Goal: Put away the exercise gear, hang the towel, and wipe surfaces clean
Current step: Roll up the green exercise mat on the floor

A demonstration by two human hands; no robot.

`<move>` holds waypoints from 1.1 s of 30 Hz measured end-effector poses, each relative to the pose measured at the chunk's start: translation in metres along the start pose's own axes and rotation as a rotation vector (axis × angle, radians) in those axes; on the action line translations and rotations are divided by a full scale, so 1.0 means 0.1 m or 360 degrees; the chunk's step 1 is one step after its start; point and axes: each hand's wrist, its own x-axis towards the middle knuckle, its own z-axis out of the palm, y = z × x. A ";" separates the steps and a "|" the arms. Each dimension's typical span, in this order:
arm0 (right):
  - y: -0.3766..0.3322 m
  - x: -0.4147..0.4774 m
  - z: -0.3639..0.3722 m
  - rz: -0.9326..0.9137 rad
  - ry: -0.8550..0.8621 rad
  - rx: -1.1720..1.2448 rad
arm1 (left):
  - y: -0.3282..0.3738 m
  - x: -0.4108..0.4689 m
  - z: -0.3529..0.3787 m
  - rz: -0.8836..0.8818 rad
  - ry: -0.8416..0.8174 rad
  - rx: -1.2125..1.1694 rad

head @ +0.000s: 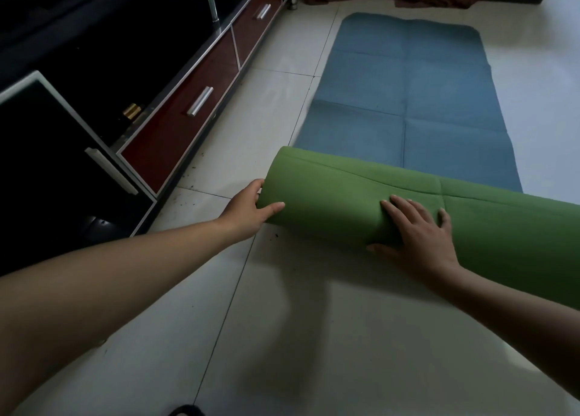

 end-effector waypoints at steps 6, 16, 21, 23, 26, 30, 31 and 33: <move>-0.31 -0.31 -0.06 -0.0143 0.0104 -0.0106 | -0.11 -0.50 -0.29 -0.0074 -0.0010 -0.0104; -0.55 -0.11 -0.09 -0.0128 -0.0239 0.0044 | -0.26 -0.42 -0.38 -0.0280 0.0170 0.0016; -0.47 0.11 -0.08 -0.0014 -0.0179 0.0172 | -0.10 -0.24 -0.28 -0.0064 0.0183 0.0686; -0.42 0.19 -0.08 0.0012 -0.0164 0.0190 | -0.05 -0.20 -0.19 0.0226 0.0007 0.0993; -0.38 0.29 -0.05 0.0043 -0.0164 0.0238 | 0.00 -0.10 0.05 0.0473 -0.0337 0.1323; -0.24 0.32 -0.05 -0.0014 -0.0148 0.0306 | 0.05 0.08 0.34 0.0425 -0.0433 0.1390; -0.19 0.28 -0.04 -0.0031 -0.0161 0.0308 | 0.06 0.14 0.37 0.0410 -0.0444 0.1403; -0.06 0.19 -0.03 -0.0045 -0.0204 0.0264 | 0.06 0.26 0.38 0.0406 -0.0474 0.1436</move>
